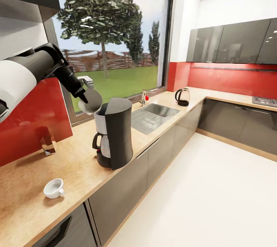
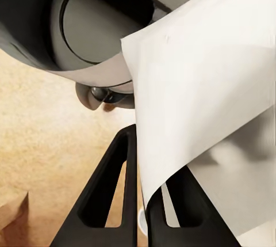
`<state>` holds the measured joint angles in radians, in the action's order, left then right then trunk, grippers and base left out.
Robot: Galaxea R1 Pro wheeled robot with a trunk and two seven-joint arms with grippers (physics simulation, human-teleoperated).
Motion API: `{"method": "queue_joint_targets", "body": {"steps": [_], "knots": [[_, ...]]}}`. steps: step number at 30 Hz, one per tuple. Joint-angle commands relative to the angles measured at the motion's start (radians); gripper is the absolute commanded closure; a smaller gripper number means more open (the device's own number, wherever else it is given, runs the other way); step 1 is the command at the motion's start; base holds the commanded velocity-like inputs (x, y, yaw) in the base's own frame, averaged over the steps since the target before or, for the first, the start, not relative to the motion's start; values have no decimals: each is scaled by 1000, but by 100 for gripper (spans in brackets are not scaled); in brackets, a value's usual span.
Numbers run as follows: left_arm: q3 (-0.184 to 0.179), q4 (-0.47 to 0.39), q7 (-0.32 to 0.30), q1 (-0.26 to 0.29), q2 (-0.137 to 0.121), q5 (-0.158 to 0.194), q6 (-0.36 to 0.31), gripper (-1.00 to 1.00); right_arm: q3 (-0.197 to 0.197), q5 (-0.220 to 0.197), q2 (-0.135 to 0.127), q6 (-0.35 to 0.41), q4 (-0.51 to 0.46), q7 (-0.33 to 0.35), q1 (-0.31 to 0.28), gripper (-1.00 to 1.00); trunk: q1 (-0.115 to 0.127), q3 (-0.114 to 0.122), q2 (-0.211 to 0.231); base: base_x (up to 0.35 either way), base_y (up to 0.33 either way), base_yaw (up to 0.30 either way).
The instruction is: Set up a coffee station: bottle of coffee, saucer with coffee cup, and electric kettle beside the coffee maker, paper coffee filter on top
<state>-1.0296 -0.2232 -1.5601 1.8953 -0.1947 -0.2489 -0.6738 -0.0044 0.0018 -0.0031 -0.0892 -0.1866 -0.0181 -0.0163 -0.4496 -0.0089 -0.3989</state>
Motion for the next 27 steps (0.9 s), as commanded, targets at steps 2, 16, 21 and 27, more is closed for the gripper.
{"method": "queue_joint_targets", "body": {"steps": [2,16,21,27], "knots": [[4,-2,-11,1,0,-10,-9,100,0,0,0,-3,1,-2,-1,-100,0,-1,-1,0,0,0],[13,-2,-11,9,-3,-4,-14,100,0,0,0,-3,1,-2,-1,-100,0,-1,-1,0,69,0],[14,-3,-11,8,-2,-3,-15,100,0,0,0,-3,1,-2,-1,-100,0,0,-1,0,296,-38],[14,-2,-11,8,-3,-3,-14,100,0,0,0,-3,0,-2,-1,-100,0,4,-1,0,162,-167]]}}
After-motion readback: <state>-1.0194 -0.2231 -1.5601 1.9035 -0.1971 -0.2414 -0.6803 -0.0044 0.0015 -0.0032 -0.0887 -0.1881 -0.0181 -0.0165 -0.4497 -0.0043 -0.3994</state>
